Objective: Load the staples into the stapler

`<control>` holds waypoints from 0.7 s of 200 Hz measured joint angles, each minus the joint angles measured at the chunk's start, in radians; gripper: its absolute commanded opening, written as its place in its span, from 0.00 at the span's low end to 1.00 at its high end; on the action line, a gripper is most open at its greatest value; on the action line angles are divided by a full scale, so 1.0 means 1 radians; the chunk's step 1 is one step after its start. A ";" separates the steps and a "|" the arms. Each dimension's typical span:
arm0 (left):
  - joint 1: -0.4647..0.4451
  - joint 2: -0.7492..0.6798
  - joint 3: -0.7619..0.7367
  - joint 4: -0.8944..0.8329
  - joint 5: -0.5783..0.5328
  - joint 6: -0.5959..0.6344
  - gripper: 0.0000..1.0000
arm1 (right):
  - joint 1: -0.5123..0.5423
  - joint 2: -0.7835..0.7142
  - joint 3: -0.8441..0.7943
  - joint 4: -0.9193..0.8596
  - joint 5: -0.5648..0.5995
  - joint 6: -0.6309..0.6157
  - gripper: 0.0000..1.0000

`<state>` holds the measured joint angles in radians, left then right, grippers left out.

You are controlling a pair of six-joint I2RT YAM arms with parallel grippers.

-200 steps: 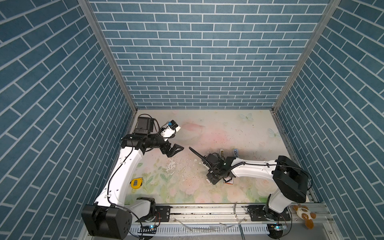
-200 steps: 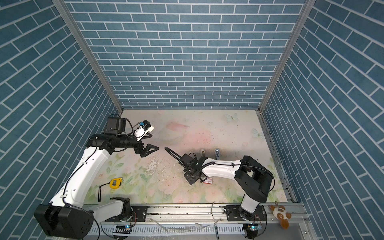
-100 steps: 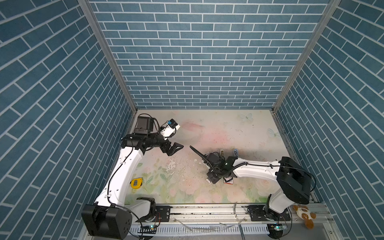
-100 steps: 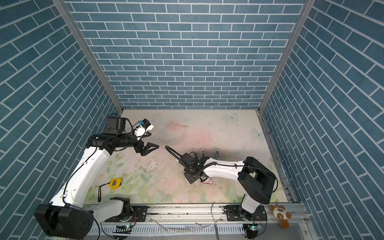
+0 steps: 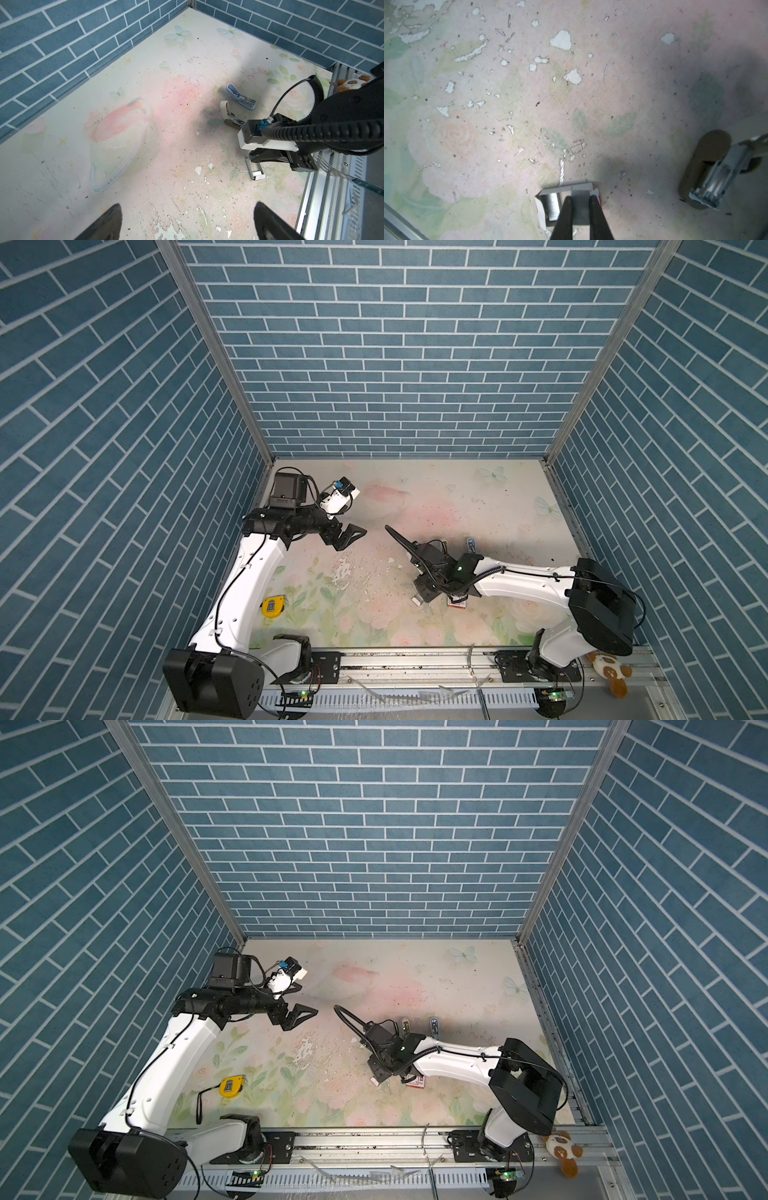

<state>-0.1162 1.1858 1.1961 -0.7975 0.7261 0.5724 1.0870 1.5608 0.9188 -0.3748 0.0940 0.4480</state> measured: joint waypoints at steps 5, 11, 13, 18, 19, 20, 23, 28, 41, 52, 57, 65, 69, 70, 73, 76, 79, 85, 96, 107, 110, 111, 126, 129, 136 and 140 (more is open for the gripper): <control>0.000 0.000 0.000 0.003 0.000 0.000 1.00 | -0.003 0.000 0.000 0.002 0.003 0.001 0.09; 0.000 0.000 0.000 0.005 0.000 0.000 1.00 | -0.008 0.000 0.000 0.005 0.007 0.002 0.09; 0.000 0.000 0.000 0.006 0.000 0.000 1.00 | -0.010 0.000 0.000 0.006 0.008 0.002 0.09; 0.000 0.000 0.000 0.008 0.000 0.001 1.00 | -0.016 -0.001 0.000 0.009 0.011 0.002 0.10; 0.000 0.000 0.000 0.008 0.000 0.001 1.00 | -0.017 -0.001 0.000 0.009 0.012 0.002 0.10; 0.000 0.000 0.000 0.008 0.000 0.001 1.00 | -0.018 -0.001 0.000 0.010 0.013 0.003 0.10; 0.000 0.000 0.000 0.009 0.001 0.001 0.99 | -0.021 -0.002 0.000 0.011 0.015 0.003 0.10; 0.000 0.000 0.000 0.010 0.001 0.002 1.00 | -0.027 -0.002 0.000 0.014 0.018 0.005 0.10; 0.000 0.000 0.000 0.011 0.001 0.004 1.00 | -0.045 -0.008 0.000 0.019 0.024 0.010 0.10; 0.000 0.002 0.000 0.012 0.003 0.006 1.00 | -0.063 -0.019 -0.003 0.027 0.028 0.014 0.10; 0.000 0.004 -0.001 0.014 0.004 0.007 1.00 | -0.071 -0.026 -0.006 0.032 0.030 0.017 0.10; 0.000 0.006 -0.001 0.018 0.006 0.008 1.00 | -0.085 -0.040 -0.015 0.040 0.033 0.019 0.10; 0.000 0.009 -0.002 0.022 0.009 0.008 0.99 | -0.092 -0.048 -0.020 0.044 0.035 0.019 0.10; 0.000 0.009 -0.002 0.022 0.010 0.008 0.99 | -0.093 -0.049 -0.021 0.044 0.035 0.019 0.10; 0.000 0.010 -0.003 0.024 0.012 0.008 1.00 | -0.099 -0.056 -0.026 0.047 0.036 0.019 0.10; 0.000 0.012 -0.004 0.026 0.014 0.008 1.00 | -0.104 -0.061 -0.031 0.050 0.037 0.019 0.10; 0.000 0.014 -0.005 0.028 0.016 0.008 1.00 | -0.109 -0.066 -0.035 0.052 0.037 0.019 0.10; 0.000 0.017 -0.007 0.032 0.021 0.008 1.00 | -0.121 -0.078 -0.045 0.056 0.039 0.019 0.10; 0.000 0.023 -0.012 0.036 0.028 0.008 1.00 | -0.139 -0.100 -0.065 0.063 0.042 0.019 0.10; 0.000 0.028 -0.018 0.044 0.035 0.008 1.00 | -0.159 -0.116 -0.085 0.072 0.043 0.019 0.10; 0.000 0.029 -0.019 0.047 0.036 0.008 1.00 | -0.164 -0.120 -0.091 0.074 0.044 0.019 0.11; 0.000 0.030 -0.020 0.049 0.037 0.008 1.00 | -0.165 -0.121 -0.092 0.074 0.044 0.019 0.11; 0.000 0.032 -0.034 0.068 0.044 0.007 0.99 | -0.190 -0.135 -0.116 0.082 0.046 0.019 0.11; 0.000 0.032 -0.037 0.071 0.046 0.006 1.00 | -0.194 -0.138 -0.121 0.084 0.047 0.018 0.11; 0.000 0.032 -0.044 0.079 0.049 0.006 1.00 | -0.203 -0.144 -0.131 0.090 0.049 0.018 0.11; 0.000 0.032 -0.048 0.083 0.051 0.005 1.00 | -0.208 -0.147 -0.137 0.095 0.050 0.018 0.11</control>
<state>-0.1162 1.2175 1.1477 -0.7147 0.7769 0.5770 0.8791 1.4136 0.7815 -0.2798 0.1440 0.4664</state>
